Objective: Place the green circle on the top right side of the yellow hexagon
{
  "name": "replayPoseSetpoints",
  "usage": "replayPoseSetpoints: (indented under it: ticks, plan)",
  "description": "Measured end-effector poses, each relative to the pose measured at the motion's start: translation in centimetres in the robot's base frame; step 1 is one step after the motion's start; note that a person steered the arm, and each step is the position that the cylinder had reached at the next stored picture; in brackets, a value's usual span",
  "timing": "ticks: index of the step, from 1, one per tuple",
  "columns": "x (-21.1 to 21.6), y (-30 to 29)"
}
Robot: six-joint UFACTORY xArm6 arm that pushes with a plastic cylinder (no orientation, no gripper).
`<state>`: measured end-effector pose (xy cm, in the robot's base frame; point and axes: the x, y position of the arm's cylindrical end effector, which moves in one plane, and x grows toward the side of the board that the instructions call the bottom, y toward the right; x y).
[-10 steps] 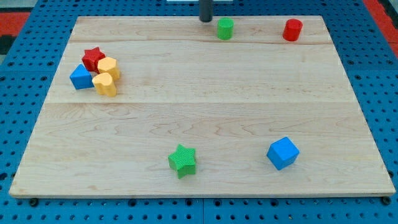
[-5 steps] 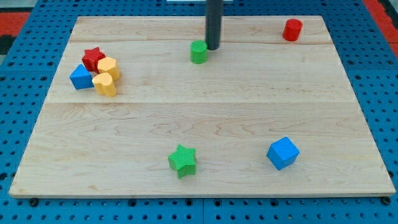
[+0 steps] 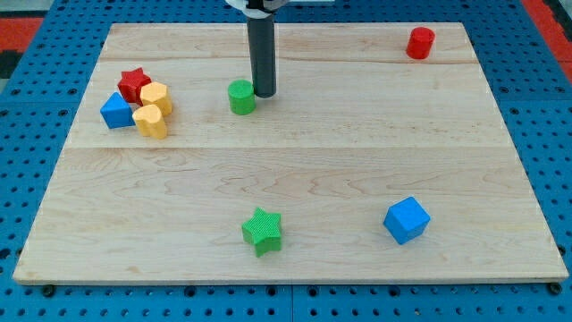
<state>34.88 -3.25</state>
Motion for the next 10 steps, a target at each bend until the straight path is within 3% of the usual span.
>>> replayPoseSetpoints:
  ticks: [3, 6, 10]
  plan:
    - [4.1, -0.8]
    - [1.2, -4.4]
    - [-1.0, -3.3]
